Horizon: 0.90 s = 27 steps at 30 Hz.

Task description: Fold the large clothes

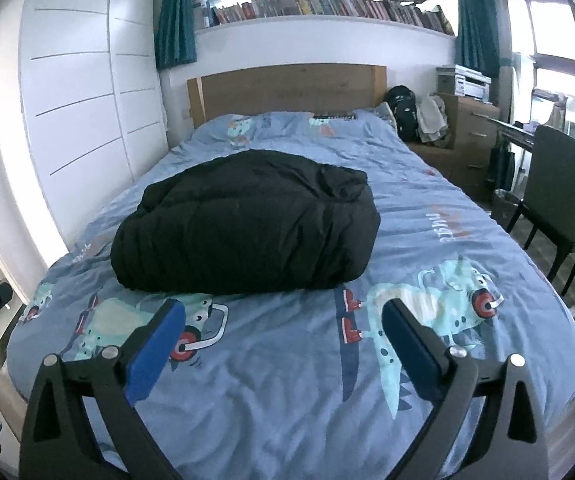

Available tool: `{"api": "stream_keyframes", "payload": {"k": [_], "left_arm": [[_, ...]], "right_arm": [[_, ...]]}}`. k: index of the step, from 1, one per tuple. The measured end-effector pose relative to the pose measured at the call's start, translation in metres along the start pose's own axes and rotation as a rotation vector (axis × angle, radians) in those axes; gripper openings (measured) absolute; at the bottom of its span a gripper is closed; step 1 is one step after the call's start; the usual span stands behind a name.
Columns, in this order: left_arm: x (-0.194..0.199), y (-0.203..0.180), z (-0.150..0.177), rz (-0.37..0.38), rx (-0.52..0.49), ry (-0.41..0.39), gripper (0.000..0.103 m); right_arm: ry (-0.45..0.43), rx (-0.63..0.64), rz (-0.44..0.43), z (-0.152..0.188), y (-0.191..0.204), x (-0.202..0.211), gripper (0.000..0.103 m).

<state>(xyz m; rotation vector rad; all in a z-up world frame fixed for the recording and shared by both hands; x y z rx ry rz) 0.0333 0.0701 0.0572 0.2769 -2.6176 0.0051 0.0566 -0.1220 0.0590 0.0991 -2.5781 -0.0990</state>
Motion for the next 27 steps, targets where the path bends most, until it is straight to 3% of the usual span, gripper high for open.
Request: {"api": "stream_keyframes", "payload": {"k": [8,27], "left_arm": [[0.014,-0.016,0.005,0.009,-0.039,-0.035,0.102],[0.016,-0.018,0.010,0.019,-0.031,-0.021,0.102]], "right_arm": [[0.004,-0.025,0.032,0.015,-0.014,0.004,0.100],[0.045,-0.069,0.097,0.037,-0.045,-0.007,0.100]]}}
Point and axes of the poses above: each gripper's, at about its wrist camera, not at the fingertips, and x roughly against the way its jaws point, y to its left, z to its underside, the point moved 4 cm from there along -x, roughly the way its jaws point, and after that the axes turned 1 degree about -x, right-handed, at the moved point
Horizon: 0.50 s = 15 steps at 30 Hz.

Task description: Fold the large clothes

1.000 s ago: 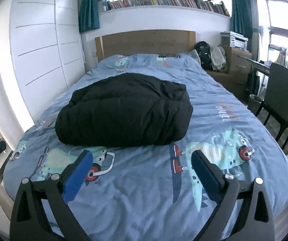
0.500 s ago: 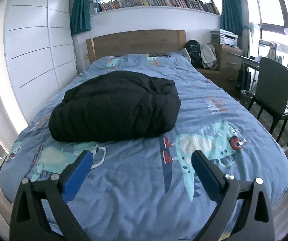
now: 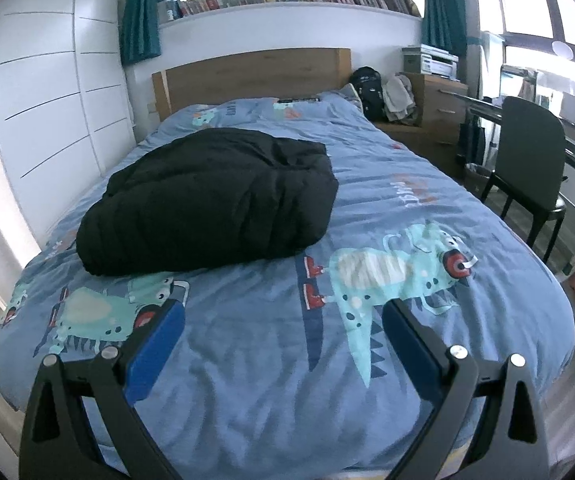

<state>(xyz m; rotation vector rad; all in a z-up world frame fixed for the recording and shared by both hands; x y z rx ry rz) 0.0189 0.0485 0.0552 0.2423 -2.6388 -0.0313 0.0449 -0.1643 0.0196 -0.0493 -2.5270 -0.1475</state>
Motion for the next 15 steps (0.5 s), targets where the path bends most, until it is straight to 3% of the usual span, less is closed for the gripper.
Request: {"api": "stream_keyframes", "payload": {"k": [15], "left_arm": [[-0.0015,-0.0011,0.0031,0.005,0.003,0.011,0.102]], "right_arm": [[0.009,-0.012,0.019,0.0040,-0.0095,-0.0022,0.100]]}}
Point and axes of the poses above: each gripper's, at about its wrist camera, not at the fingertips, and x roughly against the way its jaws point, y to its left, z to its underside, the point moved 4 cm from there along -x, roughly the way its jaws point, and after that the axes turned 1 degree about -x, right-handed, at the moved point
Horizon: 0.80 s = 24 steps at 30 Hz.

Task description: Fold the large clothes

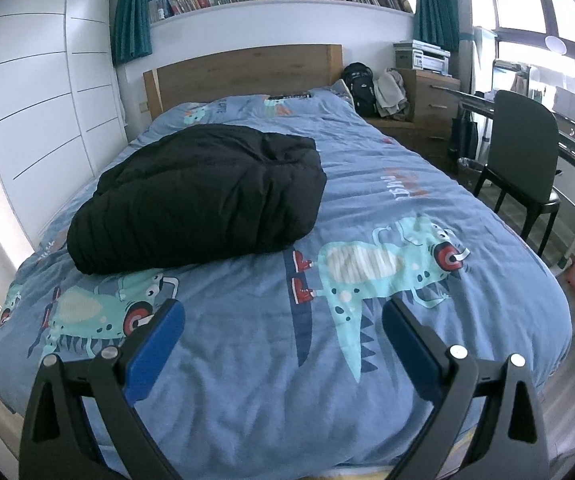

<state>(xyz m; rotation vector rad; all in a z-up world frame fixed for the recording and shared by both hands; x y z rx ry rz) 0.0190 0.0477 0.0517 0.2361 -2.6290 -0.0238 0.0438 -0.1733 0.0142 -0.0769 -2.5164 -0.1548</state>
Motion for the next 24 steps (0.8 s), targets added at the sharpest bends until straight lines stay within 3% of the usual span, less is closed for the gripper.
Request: {"api": "stream_keyframes", "payload": {"k": [24], "left_arm": [[-0.0089,0.0012,0.0102,0.006,0.014,0.049,0.102]], "right_arm": [[0.002,0.002,0.002,0.0004,-0.0026,0.0001,0.100]]}}
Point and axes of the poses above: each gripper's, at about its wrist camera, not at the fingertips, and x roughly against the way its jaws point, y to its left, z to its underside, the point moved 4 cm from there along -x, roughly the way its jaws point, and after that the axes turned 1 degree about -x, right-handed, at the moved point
